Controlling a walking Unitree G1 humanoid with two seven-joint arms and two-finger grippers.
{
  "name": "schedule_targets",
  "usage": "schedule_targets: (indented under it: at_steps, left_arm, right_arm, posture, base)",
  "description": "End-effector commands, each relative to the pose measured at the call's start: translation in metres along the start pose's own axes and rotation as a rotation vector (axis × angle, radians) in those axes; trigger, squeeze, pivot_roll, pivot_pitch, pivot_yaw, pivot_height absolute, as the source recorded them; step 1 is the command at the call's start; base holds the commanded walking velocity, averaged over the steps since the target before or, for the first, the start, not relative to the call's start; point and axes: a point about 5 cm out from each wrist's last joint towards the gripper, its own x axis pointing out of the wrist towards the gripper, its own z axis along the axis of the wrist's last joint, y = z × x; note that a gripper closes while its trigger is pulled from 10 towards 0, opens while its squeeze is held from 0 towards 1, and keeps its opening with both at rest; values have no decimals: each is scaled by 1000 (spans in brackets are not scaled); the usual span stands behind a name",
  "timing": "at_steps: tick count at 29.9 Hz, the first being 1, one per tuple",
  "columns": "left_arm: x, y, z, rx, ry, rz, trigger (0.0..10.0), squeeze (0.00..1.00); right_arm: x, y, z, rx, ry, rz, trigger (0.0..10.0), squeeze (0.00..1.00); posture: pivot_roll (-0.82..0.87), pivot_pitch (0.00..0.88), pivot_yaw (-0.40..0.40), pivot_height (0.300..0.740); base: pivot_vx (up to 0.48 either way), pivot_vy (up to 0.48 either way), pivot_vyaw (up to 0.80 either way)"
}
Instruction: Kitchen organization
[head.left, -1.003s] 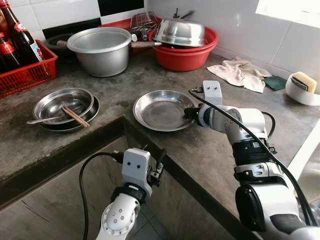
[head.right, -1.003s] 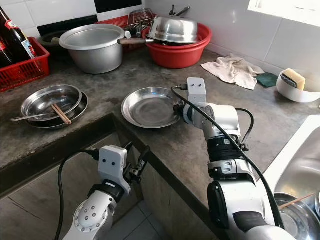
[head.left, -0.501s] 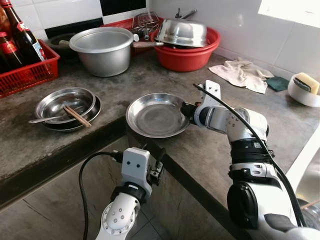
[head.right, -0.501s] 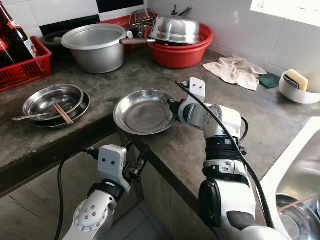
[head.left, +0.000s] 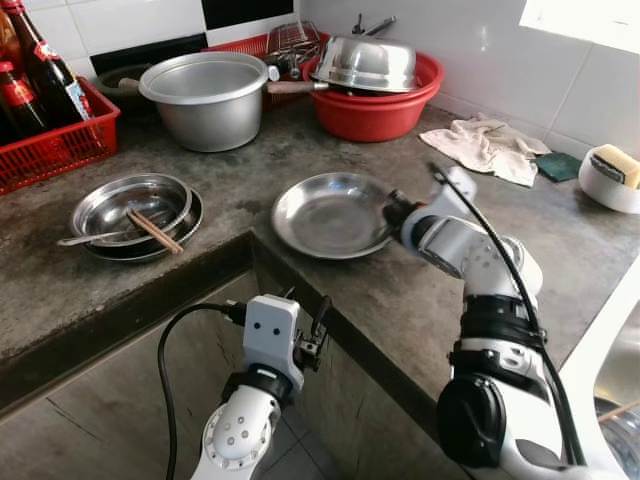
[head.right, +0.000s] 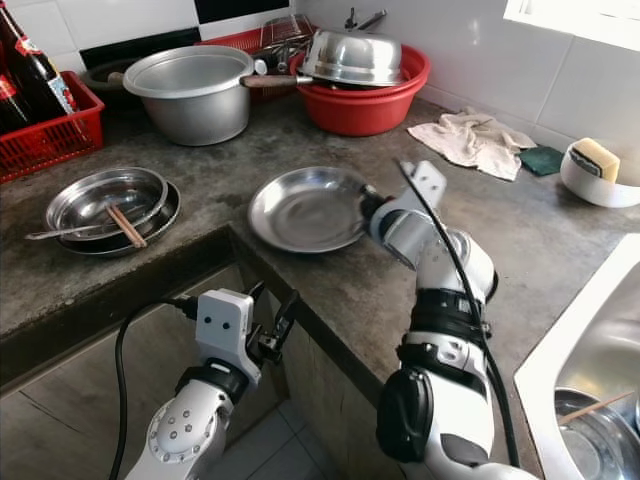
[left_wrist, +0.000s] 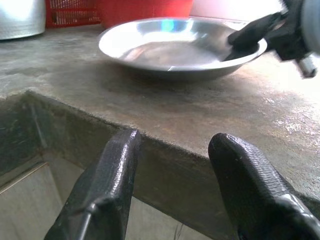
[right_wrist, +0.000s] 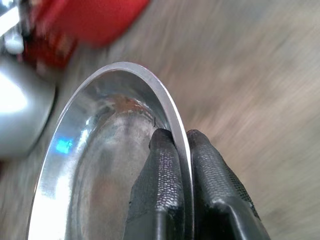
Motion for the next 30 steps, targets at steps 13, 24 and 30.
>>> schedule_targets:
  at_steps: [13,24,30]
  left_arm:
    - [4,2,5,6,-20,-5,10000,0]
    - [6,3,8,2,-43,-14,10000,0]
    - [8,2,10,-4,-50,-17,10000,0]
  right_arm:
    - [-55,10,19,-343,-439,43,0,0]
    - [-84,11,7,-552,-545,57,0,0]
    - [-92,17,7,-636,-611,78,0,0]
  posture:
    - [91,69,-31,740]
    - [73,73,-20,740]
    - [70,74,-18,740]
  base:
    - [0,0,0]
    - [0,211,-581]
    - [0,0,-775]
